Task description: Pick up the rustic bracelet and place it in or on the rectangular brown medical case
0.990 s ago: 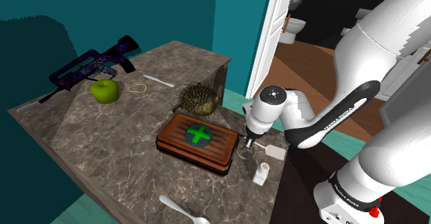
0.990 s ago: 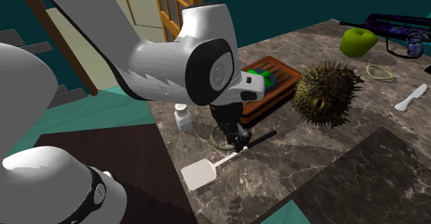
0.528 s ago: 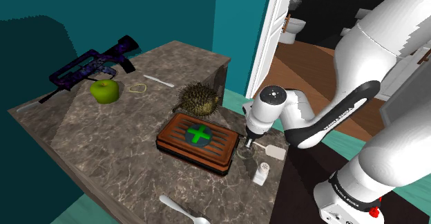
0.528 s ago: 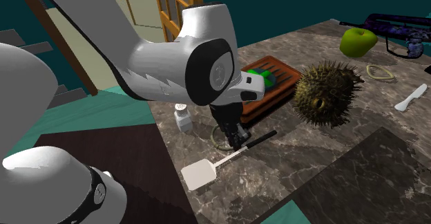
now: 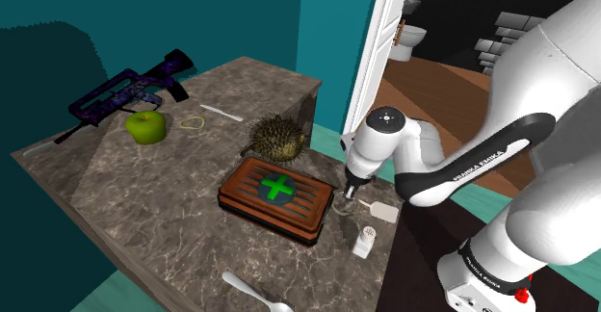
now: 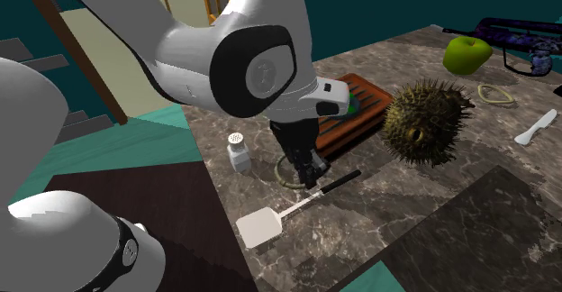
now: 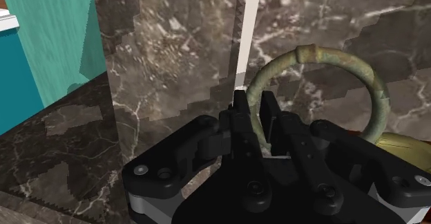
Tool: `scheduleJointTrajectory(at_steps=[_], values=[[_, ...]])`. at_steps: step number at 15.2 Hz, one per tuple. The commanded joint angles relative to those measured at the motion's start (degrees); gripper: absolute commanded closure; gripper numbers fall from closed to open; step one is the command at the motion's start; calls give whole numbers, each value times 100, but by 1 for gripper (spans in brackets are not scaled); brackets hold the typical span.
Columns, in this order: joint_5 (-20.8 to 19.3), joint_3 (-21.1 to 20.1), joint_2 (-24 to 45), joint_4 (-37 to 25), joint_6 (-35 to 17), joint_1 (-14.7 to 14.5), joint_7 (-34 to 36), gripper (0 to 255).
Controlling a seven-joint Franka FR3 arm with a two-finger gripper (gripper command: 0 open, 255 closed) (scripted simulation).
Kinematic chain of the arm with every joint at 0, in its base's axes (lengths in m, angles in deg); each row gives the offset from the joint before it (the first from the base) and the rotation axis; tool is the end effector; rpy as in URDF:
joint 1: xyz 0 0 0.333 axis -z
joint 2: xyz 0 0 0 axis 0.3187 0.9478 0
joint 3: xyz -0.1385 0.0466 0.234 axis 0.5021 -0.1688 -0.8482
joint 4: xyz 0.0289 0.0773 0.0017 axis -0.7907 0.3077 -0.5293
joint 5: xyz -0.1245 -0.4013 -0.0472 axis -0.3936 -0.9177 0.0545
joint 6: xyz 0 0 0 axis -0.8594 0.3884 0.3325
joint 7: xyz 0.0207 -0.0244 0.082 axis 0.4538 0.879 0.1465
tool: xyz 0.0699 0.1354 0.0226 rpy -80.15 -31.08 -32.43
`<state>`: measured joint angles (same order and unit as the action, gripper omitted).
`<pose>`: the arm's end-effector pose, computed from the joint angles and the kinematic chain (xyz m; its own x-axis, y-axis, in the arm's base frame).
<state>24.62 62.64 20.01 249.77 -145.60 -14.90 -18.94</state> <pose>0.3582 0.1296 0.1339 0.8924 0.4439 0.0814 0.4103 -0.8730 0.2636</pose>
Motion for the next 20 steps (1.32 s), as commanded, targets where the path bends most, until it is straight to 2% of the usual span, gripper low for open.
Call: scheduleJointTrajectory(at_steps=[1,5,9,20], values=[[404,134,-237,19,182,-222,-329,255],[910,365,-654,6,576,-564,-767,255],[1245,546,-1031,-50,989,-812,-1081,255],[1720,870,-1871,-371,2117,-1189,-1623,255]])
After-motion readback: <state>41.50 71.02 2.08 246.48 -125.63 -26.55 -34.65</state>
